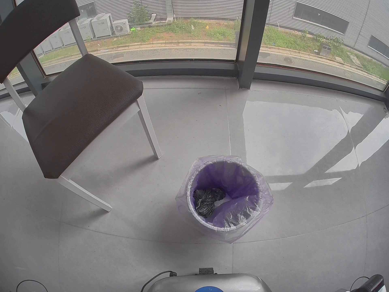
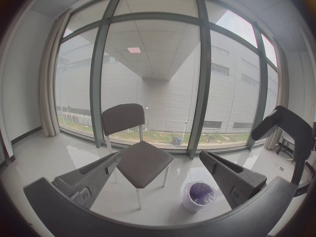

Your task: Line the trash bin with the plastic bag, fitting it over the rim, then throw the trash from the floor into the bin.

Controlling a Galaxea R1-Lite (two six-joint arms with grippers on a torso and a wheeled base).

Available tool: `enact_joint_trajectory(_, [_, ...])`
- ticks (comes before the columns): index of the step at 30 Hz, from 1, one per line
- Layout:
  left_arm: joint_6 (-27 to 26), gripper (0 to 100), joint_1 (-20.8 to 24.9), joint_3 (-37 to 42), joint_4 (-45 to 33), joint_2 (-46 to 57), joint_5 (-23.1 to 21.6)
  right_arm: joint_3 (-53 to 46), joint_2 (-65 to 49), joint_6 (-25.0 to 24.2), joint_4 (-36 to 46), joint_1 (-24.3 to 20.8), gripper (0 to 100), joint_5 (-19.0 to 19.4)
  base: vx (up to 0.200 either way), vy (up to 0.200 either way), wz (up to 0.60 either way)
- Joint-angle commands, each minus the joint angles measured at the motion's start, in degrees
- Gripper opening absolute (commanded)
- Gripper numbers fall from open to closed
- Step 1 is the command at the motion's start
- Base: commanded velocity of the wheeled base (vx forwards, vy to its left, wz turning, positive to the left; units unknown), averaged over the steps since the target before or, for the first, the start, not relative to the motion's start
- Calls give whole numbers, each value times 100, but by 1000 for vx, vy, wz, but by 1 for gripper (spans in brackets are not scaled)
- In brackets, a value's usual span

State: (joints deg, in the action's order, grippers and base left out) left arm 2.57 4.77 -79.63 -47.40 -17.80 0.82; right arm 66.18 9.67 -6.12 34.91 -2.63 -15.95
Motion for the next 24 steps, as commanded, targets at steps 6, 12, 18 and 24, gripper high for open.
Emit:
enact_joint_trajectory(6, [-222, 100, -222, 220, -753, 1332, 235, -738, -967, 23, 42, 237, 100, 118, 0, 0, 0])
enact_joint_trajectory(12, [-275, 100, -494, 1688, -622, 1780, -64, -1538, -967, 287, -582, 228, 100, 452, 0, 0, 0])
enact_joint_trajectory(18, [-196, 100, -485, 4623, 1822, 1780, -20, -3349, -967, 401, -2050, 237, 100, 549, 0, 0, 0])
enact_joint_trajectory(24, [-196, 100, -459, 7743, 5118, 1507, 129, -4878, -967, 427, -3149, 237, 100, 593, 0, 0, 0])
